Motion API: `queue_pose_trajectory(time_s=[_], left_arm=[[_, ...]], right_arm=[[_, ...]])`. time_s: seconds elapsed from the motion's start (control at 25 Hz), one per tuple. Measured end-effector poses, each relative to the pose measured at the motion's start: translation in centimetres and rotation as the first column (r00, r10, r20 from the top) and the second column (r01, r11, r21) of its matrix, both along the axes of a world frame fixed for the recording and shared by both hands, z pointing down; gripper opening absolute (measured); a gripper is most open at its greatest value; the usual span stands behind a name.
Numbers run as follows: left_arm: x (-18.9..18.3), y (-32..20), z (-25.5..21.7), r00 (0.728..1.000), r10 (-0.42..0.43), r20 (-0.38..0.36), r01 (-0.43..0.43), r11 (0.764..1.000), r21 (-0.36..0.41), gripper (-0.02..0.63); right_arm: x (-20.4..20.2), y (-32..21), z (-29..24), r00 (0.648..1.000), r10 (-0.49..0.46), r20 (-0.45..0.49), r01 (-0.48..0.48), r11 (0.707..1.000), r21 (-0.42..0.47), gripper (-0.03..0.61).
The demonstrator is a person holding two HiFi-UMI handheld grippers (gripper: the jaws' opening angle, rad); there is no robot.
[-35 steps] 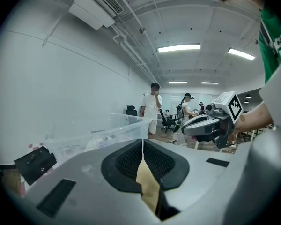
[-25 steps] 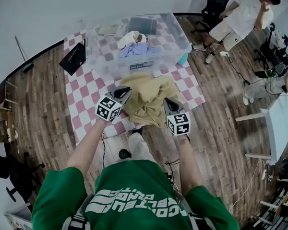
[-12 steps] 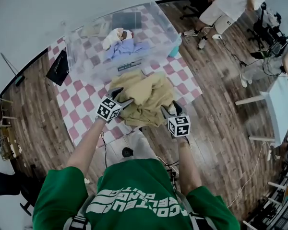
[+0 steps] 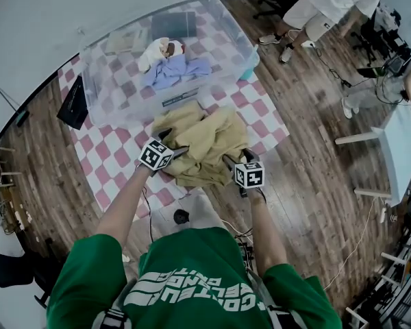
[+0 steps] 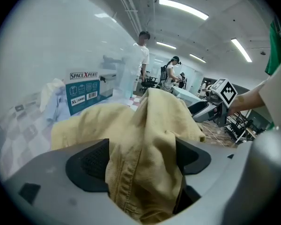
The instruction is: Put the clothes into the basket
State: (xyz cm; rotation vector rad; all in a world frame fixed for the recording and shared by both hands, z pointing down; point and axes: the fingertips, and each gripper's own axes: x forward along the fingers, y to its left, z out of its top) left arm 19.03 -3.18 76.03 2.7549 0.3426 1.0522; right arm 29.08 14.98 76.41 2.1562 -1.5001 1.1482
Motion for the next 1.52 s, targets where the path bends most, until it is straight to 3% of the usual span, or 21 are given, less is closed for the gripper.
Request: queue_pose_trajectory(time_s=[0.36,0.88,1.08,1.24,1.52], left_arm=[[1.0,-0.6,4.9,0.993,0.059,0.099,-0.054,0.997,-0.05,0.434],[1.9,-0.7,7.3,0.991,0.028,0.129,-0.012,0.992,-0.129,0.428],[2.1,0.0,7.2,0.985,0.02,0.17,0.014,0.98,-0.198,0.384],[2.3,1.3,6.9,0.983,0.013,0.185,0.037,0.965,-0.26,0.318],[2.9,4.6,5.3,0.99,-0.02,0.143,0.074,0.92,-0.386,0.214]], right_arm=[[0.2,-1.4,4.7,0.994,0.03,0.103,-0.024,0.998,-0.058,0.35],[0.4,-2.9,6.1,0.99,0.037,0.133,-0.026,0.996,-0.086,0.346],[0.2,-3.5,5.8,0.989,0.031,0.144,-0.02,0.997,-0.079,0.299],[-0.5,-5.0,5.4,0.991,0.006,0.136,0.002,0.998,-0.056,0.204],[-2.4,-7.5,4.5,0.98,-0.029,0.196,0.028,1.0,0.012,0.142]])
